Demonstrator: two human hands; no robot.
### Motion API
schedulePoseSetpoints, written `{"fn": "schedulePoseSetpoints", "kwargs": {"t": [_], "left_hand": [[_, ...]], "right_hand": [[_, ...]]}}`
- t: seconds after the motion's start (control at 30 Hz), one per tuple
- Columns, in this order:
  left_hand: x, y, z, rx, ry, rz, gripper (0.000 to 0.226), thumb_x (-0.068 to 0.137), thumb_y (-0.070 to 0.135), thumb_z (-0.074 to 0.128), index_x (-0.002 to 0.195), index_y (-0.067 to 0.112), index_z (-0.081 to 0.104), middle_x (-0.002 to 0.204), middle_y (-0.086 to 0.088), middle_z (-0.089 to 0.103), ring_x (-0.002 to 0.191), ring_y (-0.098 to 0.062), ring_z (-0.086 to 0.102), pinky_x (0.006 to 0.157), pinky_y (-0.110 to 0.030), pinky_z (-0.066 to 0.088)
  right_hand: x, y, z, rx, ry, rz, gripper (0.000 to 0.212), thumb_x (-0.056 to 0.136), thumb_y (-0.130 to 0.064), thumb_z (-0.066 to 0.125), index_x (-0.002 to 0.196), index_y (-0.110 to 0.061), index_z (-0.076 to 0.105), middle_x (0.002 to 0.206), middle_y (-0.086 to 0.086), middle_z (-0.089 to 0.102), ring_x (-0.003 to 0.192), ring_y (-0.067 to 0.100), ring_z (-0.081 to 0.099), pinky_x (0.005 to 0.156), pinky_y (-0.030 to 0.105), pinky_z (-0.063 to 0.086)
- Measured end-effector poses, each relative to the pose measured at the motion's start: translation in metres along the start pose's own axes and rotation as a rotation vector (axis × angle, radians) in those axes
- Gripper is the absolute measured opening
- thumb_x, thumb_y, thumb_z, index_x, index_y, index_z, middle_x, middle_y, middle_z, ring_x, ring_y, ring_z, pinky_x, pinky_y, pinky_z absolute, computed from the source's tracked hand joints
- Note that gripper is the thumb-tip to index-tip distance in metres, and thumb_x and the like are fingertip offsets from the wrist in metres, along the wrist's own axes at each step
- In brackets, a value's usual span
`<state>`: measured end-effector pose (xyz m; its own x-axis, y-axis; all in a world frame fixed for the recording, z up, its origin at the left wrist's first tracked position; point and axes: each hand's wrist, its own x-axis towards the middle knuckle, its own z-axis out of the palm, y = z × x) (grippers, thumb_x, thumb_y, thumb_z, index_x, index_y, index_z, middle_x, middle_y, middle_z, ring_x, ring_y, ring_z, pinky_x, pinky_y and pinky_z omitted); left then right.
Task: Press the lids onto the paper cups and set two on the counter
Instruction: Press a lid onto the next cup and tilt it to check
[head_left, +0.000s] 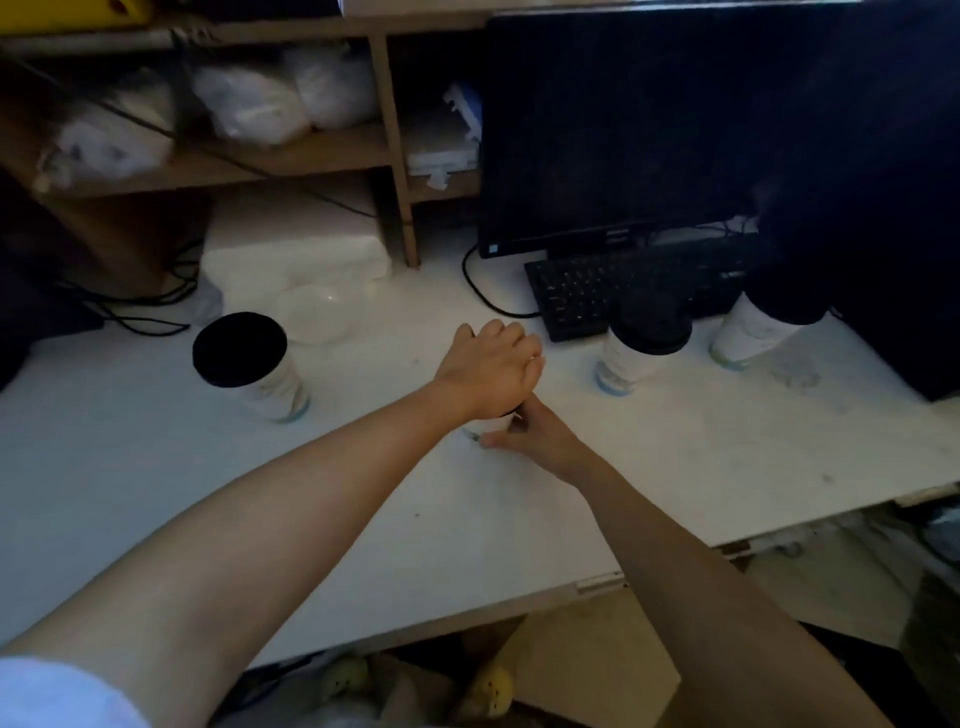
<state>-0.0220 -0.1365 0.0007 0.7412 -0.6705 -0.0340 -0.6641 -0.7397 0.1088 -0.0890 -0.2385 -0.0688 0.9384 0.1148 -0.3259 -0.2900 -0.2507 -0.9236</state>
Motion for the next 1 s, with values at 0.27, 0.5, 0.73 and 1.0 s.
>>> {"fn": "schedulePoseSetpoints", "kwargs": {"t": [0.27, 0.5, 0.73, 1.0], "left_hand": [[-0.001, -0.001, -0.001, 0.017, -0.013, 0.003, 0.041, 0.099, 0.038, 0.020, 0.119, 0.019, 0.049, 0.124, -0.005, 0.050, 0.113, -0.024, 0.044, 0.092, -0.042, 0.033], [-0.004, -0.006, -0.017, -0.305, -0.045, 0.019, 0.046, 0.100, 0.042, 0.025, 0.137, 0.021, 0.044, 0.143, -0.002, 0.044, 0.133, -0.021, 0.036, 0.106, -0.040, 0.028], [-0.010, 0.001, -0.003, -0.253, -0.041, -0.303, 0.052, 0.099, 0.046, 0.023, 0.131, 0.015, 0.049, 0.129, -0.013, 0.054, 0.119, -0.031, 0.047, 0.094, -0.044, 0.042], [-0.009, -0.016, -0.011, -0.229, -0.164, 0.014, 0.046, 0.098, 0.049, 0.023, 0.129, 0.029, 0.052, 0.133, 0.001, 0.054, 0.124, -0.019, 0.043, 0.095, -0.038, 0.039]], "right_hand": [[0.002, 0.009, 0.005, 0.022, 0.046, -0.017, 0.066, 0.077, -0.012, 0.075, 0.134, -0.015, 0.040, 0.107, -0.013, 0.054, 0.072, -0.016, 0.049, 0.061, -0.001, 0.038], [-0.005, 0.011, 0.019, 0.137, 0.150, -0.049, 0.076, 0.076, -0.008, 0.075, 0.139, -0.020, 0.034, 0.129, -0.005, 0.052, 0.120, 0.014, 0.051, 0.082, 0.010, 0.050], [-0.015, 0.025, 0.061, 0.164, 0.419, -0.169, 0.075, 0.078, -0.005, 0.073, 0.140, -0.013, 0.032, 0.134, 0.002, 0.049, 0.119, 0.013, 0.050, 0.088, 0.004, 0.042], [-0.006, 0.024, 0.027, 0.094, 0.182, -0.142, 0.080, 0.076, -0.006, 0.075, 0.138, -0.025, 0.028, 0.127, -0.017, 0.046, 0.120, -0.002, 0.046, 0.096, 0.015, 0.041]]}}
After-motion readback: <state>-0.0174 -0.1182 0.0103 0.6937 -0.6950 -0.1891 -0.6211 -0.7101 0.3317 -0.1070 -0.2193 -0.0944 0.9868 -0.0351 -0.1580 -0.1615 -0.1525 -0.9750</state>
